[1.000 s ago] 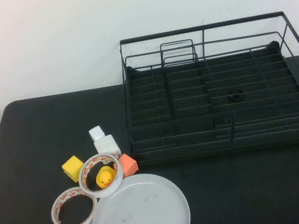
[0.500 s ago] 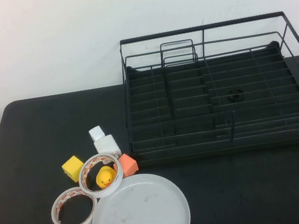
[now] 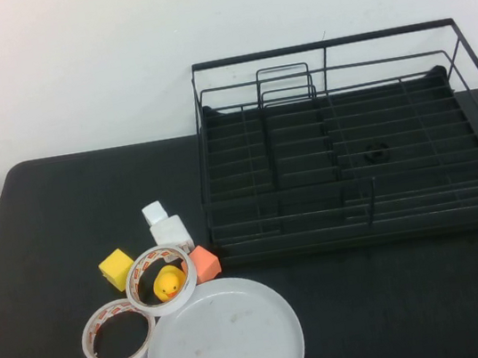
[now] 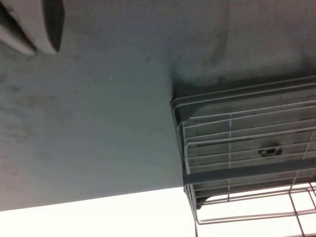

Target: Place plate on rack

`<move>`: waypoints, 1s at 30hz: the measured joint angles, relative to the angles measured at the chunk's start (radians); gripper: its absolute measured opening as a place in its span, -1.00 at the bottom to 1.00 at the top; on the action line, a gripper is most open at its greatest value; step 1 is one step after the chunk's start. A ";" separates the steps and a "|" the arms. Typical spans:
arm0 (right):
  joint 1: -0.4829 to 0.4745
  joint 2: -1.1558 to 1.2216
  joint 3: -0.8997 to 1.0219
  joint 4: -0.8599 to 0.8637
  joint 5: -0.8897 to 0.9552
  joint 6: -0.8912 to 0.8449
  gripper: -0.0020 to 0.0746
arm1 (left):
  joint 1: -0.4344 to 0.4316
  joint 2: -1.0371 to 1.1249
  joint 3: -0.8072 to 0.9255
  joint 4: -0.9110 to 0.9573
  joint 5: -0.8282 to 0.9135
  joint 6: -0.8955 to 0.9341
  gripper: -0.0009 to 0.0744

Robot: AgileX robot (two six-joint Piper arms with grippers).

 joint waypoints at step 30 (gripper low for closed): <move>0.000 0.000 0.000 0.000 0.000 0.000 -0.95 | -0.035 0.932 -0.833 0.682 0.758 0.387 -0.71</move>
